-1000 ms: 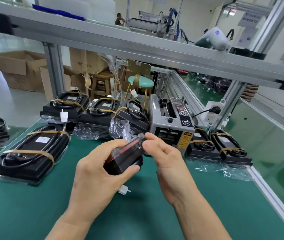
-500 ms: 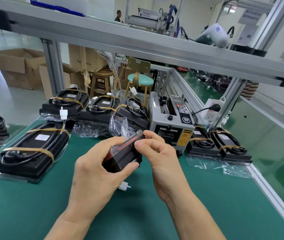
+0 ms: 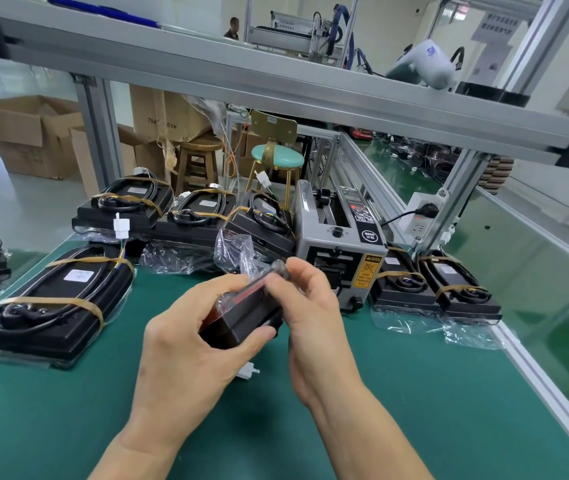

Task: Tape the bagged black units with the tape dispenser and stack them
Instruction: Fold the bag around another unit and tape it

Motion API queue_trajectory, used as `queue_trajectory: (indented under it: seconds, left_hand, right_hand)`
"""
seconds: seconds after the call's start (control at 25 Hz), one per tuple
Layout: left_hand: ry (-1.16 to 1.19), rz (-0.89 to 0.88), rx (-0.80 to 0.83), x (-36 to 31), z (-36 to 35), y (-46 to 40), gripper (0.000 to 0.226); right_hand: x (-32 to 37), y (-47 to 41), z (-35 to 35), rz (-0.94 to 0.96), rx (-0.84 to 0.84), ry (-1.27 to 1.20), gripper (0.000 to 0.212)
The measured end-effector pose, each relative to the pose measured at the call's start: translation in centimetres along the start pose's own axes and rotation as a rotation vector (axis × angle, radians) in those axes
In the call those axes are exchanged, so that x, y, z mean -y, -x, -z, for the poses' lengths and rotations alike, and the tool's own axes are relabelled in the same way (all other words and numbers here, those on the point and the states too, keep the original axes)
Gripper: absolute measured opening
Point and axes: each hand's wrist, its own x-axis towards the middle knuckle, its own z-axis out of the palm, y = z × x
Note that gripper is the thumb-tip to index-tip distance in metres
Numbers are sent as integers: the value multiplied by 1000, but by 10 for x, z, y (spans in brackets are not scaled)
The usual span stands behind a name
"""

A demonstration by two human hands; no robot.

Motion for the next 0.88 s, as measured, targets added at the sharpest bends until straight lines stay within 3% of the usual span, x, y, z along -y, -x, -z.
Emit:
queue_trajectory:
  seconds: [0.08, 0.28, 0.36, 0.44, 0.52, 0.56, 0.64, 0.76, 0.88]
  left_hand:
    - [5, 0, -17, 1, 2, 1, 53]
    - [133, 37, -67, 8, 14, 4, 52]
    - [391, 111, -131, 19, 20, 4, 52]
    - [672, 195, -165, 29, 24, 2, 39]
    - [837, 283, -103, 37, 27, 2, 39]
    - [863, 319, -30, 40, 30, 2, 43]
    - [719, 323, 77, 47, 43, -1, 55]
    - [192, 136, 190, 48, 62, -8, 69]
    - [153, 128, 404, 46, 55, -7, 67]
  right_hand:
    - [-5, 4, -5, 29, 49, 59, 31]
    - [-7, -3, 2, 131, 196, 155, 61]
    - [0, -14, 18, 150, 319, 227, 73]
    - [3, -19, 33, 122, 526, 454, 81]
    - [3, -19, 41, 142, 658, 644, 75]
    - [4, -18, 43, 159, 640, 681, 68]
    - [8, -16, 42, 243, 522, 780, 58]
    - [9, -21, 38, 516, 347, 1317, 57]
    - [-2, -23, 26, 563, 394, 1451, 60]
